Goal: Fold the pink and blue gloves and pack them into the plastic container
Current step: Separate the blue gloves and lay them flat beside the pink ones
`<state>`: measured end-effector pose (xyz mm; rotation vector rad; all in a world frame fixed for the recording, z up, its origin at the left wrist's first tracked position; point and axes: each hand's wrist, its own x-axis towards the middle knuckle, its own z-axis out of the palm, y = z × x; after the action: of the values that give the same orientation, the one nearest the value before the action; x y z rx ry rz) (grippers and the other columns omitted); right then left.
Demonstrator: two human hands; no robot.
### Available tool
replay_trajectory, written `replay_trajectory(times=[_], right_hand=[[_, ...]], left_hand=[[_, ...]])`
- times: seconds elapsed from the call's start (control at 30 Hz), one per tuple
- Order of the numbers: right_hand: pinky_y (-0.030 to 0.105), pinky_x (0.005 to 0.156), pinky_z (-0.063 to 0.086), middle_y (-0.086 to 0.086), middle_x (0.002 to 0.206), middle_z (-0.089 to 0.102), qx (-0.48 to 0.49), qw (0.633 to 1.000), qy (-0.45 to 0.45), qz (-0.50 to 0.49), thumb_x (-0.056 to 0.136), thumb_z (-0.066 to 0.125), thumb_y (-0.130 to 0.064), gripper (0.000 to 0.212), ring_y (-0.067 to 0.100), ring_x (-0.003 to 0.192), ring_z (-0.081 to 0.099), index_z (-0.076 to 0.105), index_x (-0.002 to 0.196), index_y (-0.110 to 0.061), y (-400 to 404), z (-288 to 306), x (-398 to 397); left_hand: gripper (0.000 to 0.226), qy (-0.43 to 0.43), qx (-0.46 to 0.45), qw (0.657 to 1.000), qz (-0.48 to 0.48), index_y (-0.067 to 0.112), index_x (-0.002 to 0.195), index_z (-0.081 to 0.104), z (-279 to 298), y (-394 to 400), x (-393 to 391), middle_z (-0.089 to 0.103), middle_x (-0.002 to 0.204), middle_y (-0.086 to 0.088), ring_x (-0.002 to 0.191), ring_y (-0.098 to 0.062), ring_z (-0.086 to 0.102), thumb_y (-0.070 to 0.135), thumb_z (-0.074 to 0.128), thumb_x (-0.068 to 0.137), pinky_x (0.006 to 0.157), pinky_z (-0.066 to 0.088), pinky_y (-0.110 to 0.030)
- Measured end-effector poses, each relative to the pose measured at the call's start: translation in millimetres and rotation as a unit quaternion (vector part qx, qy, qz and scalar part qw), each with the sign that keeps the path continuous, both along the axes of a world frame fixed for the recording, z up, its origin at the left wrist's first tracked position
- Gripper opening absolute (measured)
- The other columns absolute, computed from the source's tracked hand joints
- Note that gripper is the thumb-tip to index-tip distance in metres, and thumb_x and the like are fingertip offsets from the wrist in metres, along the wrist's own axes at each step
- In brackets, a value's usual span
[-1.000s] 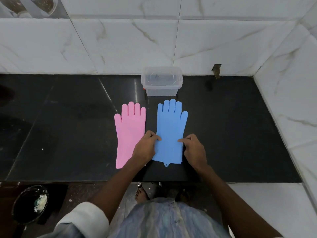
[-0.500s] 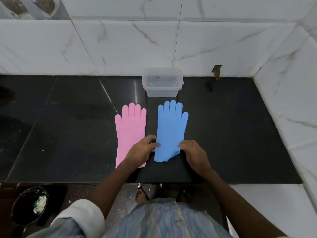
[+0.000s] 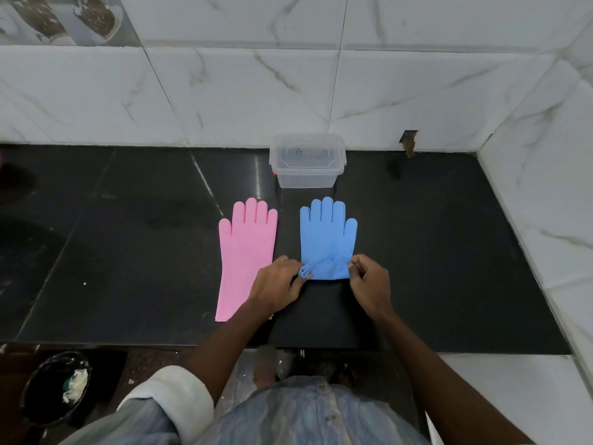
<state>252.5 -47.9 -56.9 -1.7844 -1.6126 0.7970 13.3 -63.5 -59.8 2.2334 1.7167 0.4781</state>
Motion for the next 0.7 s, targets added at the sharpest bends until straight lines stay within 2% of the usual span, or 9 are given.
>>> replay_trajectory(times=[0.07, 0.13, 0.23, 0.3, 0.37, 0.53, 0.6, 0.7], right_hand=[[0.022, 0.057, 0.043, -0.005, 0.067, 0.057, 0.006, 1.000, 0.014, -0.002, 0.099, 0.061, -0.014, 0.032, 0.005, 0.060, 0.052, 0.051, 0.072, -0.025, -2.2, -0.8, 1.8], [0.028, 0.058, 0.047, -0.006, 0.068, 0.058, 0.001, 1.000, -0.002, -0.004, 0.101, 0.059, -0.016, 0.029, 0.007, 0.061, 0.055, 0.052, 0.075, -0.025, -0.1, 0.1, 1.1], [0.036, 0.063, 0.052, -0.006, 0.072, 0.060, -0.026, 0.997, -0.067, -0.007, 0.105, 0.051, -0.023, 0.021, 0.011, 0.066, 0.060, 0.054, 0.083, -0.024, 9.3, 3.3, -1.5], [0.041, 0.065, 0.056, -0.006, 0.073, 0.061, -0.048, 0.993, -0.106, -0.012, 0.106, 0.047, -0.024, 0.021, 0.013, 0.066, 0.061, 0.054, 0.086, -0.024, 14.4, 4.5, -4.0], [0.045, 0.068, 0.058, -0.004, 0.074, 0.061, -0.067, 0.989, -0.129, -0.026, 0.105, 0.046, -0.024, 0.020, 0.015, 0.067, 0.062, 0.055, 0.087, -0.022, 15.6, 3.9, -7.5], [0.036, 0.058, 0.053, -0.004, 0.067, 0.058, -0.066, 0.987, -0.134, -0.064, 0.102, 0.052, -0.028, 0.023, 0.013, 0.060, 0.060, 0.051, 0.079, -0.023, 10.9, 0.6, -13.3], [0.036, 0.059, 0.054, -0.003, 0.068, 0.059, -0.069, 0.985, -0.149, -0.059, 0.102, 0.052, -0.028, 0.022, 0.014, 0.061, 0.061, 0.052, 0.080, -0.022, 11.8, 0.9, -14.2], [0.041, 0.067, 0.057, -0.003, 0.077, 0.061, -0.070, 0.976, -0.207, -0.017, 0.103, 0.050, -0.029, 0.014, 0.018, 0.068, 0.063, 0.052, 0.093, -0.020, 13.4, 0.8, -16.8]], left_hand=[[0.028, -0.040, -0.046, 0.998, 0.034, 0.020, 0.099, 0.071, 0.2, 3.0, 0.5, 0.070, 0.086, 0.005, 0.081, -0.018, 0.063, 0.041, 0.054, 0.106, 0.064, 0.053, -0.037], [0.032, -0.101, -0.096, 0.987, 0.077, 0.019, 0.100, 0.070, 2.0, 10.9, 3.5, 0.069, 0.082, 0.006, 0.073, -0.015, 0.064, 0.044, 0.052, 0.107, 0.062, 0.051, -0.031], [0.031, -0.156, -0.164, 0.967, 0.116, 0.020, 0.098, 0.068, 6.2, 24.0, 11.8, 0.069, 0.083, 0.007, 0.074, -0.011, 0.062, 0.045, 0.053, 0.107, 0.060, 0.040, -0.022], [0.035, -0.145, -0.187, 0.962, 0.134, 0.017, 0.089, 0.062, 6.4, 30.4, 14.8, 0.070, 0.085, -0.002, 0.076, -0.017, 0.063, 0.046, 0.054, 0.106, 0.061, 0.041, -0.025], [0.037, -0.130, -0.198, 0.961, 0.143, 0.016, 0.088, 0.060, 4.9, 33.3, 16.7, 0.069, 0.086, -0.004, 0.079, -0.019, 0.065, 0.048, 0.054, 0.105, 0.062, 0.044, -0.027], [0.036, -0.103, -0.198, 0.962, 0.157, 0.018, 0.098, 0.062, 3.0, 37.1, 20.9, 0.071, 0.089, -0.002, 0.084, -0.020, 0.068, 0.052, 0.055, 0.104, 0.077, 0.058, -0.039], [0.032, -0.101, -0.201, 0.958, 0.176, 0.021, 0.105, 0.061, 2.2, 36.6, 22.5, 0.071, 0.092, 0.001, 0.085, -0.016, 0.068, 0.052, 0.057, 0.103, 0.079, 0.060, -0.037], [0.032, -0.106, -0.189, 0.949, 0.227, 0.025, 0.111, 0.056, 2.5, 35.1, 25.3, 0.067, 0.089, 0.006, 0.077, -0.010, 0.064, 0.053, 0.064, 0.099, 0.066, 0.051, -0.026]])
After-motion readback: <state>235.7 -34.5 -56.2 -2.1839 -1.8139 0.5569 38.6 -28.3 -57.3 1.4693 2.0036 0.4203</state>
